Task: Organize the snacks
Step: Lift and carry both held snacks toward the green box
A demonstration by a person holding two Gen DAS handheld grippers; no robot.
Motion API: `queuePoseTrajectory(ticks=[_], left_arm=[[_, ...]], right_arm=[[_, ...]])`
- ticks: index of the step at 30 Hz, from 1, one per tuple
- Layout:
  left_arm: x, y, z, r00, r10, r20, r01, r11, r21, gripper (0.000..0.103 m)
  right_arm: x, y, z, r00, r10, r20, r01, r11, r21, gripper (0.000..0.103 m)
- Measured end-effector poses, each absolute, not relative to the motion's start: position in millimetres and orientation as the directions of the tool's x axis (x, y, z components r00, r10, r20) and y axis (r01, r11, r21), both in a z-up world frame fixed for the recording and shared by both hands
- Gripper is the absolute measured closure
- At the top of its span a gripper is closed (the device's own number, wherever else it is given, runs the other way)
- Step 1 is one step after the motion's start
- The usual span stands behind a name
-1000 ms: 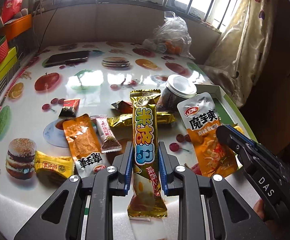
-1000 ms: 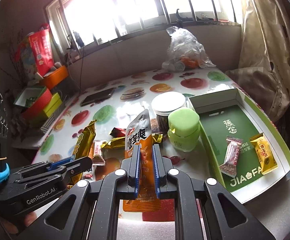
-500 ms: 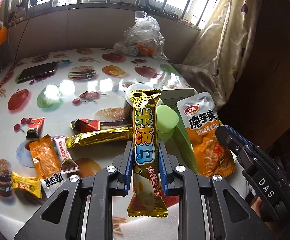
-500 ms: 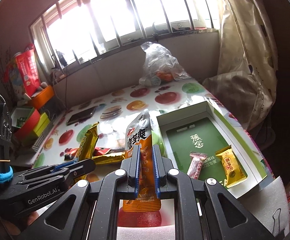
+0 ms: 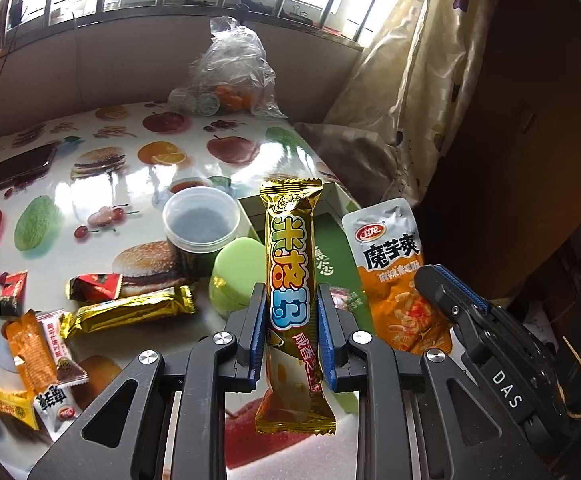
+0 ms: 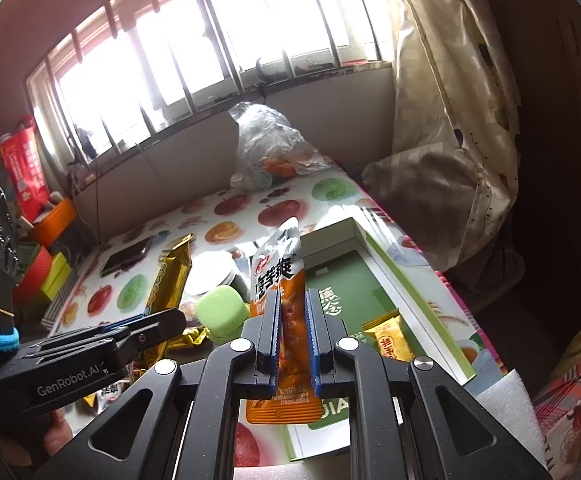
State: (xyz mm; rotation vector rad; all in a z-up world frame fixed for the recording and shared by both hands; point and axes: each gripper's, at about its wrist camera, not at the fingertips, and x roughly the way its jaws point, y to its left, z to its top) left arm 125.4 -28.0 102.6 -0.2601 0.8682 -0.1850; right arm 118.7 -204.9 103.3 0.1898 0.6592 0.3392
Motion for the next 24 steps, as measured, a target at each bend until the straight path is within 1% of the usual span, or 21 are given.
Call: queuePoseTrajectory(ticks=[7,12,24], left_arm=[[148.3,-52.1,92.5,0.597,-0.323,-0.734,0.092,0.937,-0.337,0.079],[162.4,-66.1,80.7,0.572,-0.340,-0.747,0.100,0.932,-0.348,0.079],[180.2,-89.2,57.4,0.519,-0.324,-0.791,0.101,0.942,-0.319,0.079]], right_arm=[[138.5,-227.6,87.1,0.727,0.338,-0.598,-0.197,0.937,0.289,0.092],[150.7,-235.3,73.8,0.710,0.323,-0.626,-0.175,0.942,0.288,0.092],[163.0,-239.7,45.4,0.667,0.313,-0.676,-0.165,0.947,0.276,0.092]])
